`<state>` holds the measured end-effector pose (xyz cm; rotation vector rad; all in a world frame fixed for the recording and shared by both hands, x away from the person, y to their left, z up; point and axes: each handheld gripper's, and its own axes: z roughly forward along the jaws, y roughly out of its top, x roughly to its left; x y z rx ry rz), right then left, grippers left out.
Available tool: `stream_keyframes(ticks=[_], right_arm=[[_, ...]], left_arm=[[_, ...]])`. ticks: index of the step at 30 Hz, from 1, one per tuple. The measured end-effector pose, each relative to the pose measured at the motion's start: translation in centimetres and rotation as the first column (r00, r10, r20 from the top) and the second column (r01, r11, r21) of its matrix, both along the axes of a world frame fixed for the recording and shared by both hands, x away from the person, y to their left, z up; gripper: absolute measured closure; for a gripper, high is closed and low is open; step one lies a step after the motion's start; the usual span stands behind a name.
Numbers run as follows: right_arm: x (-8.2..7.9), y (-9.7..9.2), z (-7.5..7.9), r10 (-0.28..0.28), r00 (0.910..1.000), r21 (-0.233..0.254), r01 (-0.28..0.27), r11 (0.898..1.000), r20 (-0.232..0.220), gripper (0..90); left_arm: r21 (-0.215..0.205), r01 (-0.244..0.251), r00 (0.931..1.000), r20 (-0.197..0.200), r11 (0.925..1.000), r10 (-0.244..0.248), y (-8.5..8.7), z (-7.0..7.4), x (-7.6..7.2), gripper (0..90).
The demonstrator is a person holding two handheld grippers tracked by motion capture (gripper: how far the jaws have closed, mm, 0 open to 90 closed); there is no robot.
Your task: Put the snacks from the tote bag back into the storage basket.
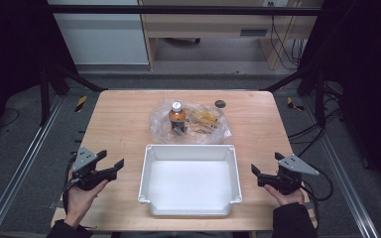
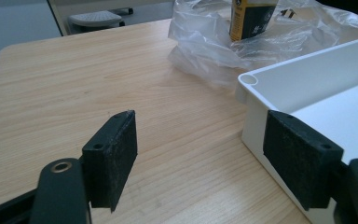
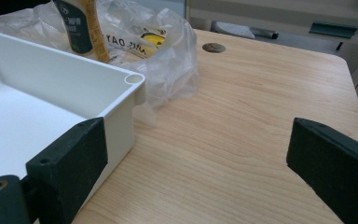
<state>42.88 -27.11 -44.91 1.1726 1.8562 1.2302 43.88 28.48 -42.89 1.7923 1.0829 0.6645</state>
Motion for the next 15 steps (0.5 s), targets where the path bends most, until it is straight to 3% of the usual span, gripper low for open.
stream_keyframes(ticks=[15], right_arm=[[0.0,0.1,-0.1,0.003,0.9999,-0.003,-0.003,1.000,-0.010,5.5]], left_arm=[[0.011,0.011,0.9996,0.025,0.9999,-0.011,-1.4,1.0,1.2,26.0]])
